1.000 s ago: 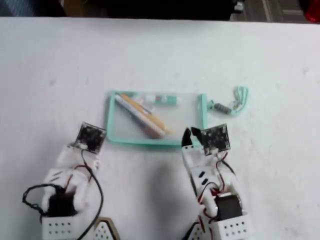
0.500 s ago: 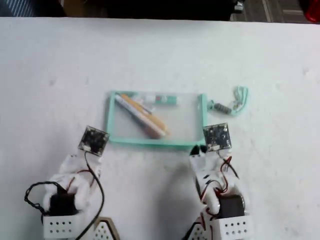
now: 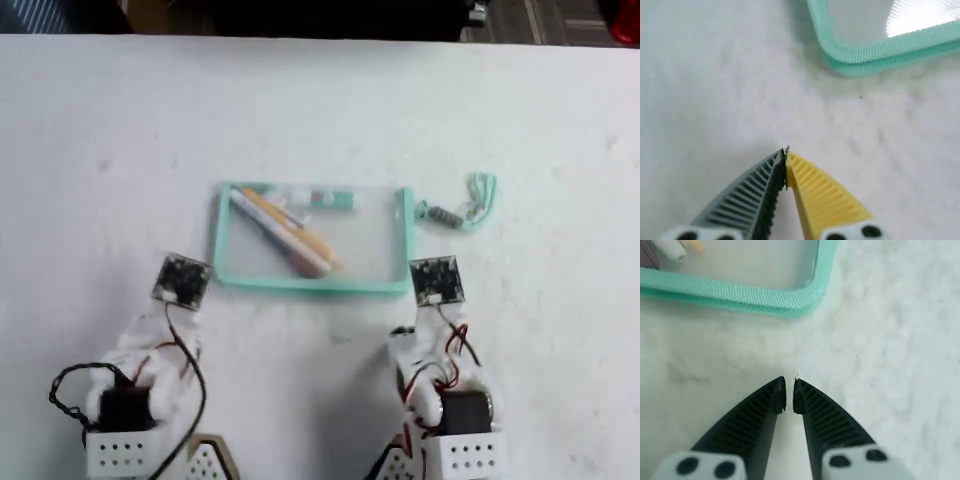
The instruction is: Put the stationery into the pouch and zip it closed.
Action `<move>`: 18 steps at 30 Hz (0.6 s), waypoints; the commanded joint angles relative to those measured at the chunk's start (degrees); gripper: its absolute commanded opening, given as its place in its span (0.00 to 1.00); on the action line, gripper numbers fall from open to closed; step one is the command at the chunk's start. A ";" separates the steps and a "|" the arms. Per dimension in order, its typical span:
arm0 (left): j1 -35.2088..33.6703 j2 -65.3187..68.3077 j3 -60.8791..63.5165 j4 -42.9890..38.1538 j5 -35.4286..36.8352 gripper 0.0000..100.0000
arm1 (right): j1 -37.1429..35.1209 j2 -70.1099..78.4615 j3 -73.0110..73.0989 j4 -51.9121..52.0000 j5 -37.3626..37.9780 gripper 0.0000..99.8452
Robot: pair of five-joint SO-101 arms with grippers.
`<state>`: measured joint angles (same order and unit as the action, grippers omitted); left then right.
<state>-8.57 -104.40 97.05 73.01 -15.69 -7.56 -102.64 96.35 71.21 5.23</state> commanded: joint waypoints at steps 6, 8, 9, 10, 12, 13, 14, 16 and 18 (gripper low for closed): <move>0.04 -0.40 -0.09 0.62 3.34 0.02 | 0.92 -0.40 0.53 1.27 0.88 0.02; 0.04 -0.40 -0.09 0.62 3.34 0.02 | 1.01 -0.40 0.53 1.27 0.88 0.02; 0.04 -0.40 -0.09 0.62 3.34 0.02 | 1.01 -0.40 0.53 1.27 0.88 0.02; 0.04 -0.40 -0.09 0.62 3.34 0.02 | 1.01 -0.40 0.53 1.27 0.88 0.02; 0.04 -0.40 -0.09 0.62 3.34 0.02 | 1.01 -0.40 0.53 1.27 0.88 0.02; 0.04 -0.40 -0.09 0.62 3.43 0.02 | 1.01 -0.22 0.53 1.19 0.88 0.02; 0.04 -0.40 -0.09 0.62 3.43 0.02 | 1.10 -0.13 0.53 1.10 0.88 0.02; 0.04 -0.40 -0.09 0.62 3.43 0.02 | 1.10 -0.04 0.53 1.10 0.88 0.02; 0.04 -0.40 -0.09 0.62 3.43 0.02 | 1.10 -0.04 0.53 1.10 0.88 0.02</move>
<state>-8.57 -104.40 97.05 73.01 -13.14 -7.12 -102.64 96.35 72.18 5.23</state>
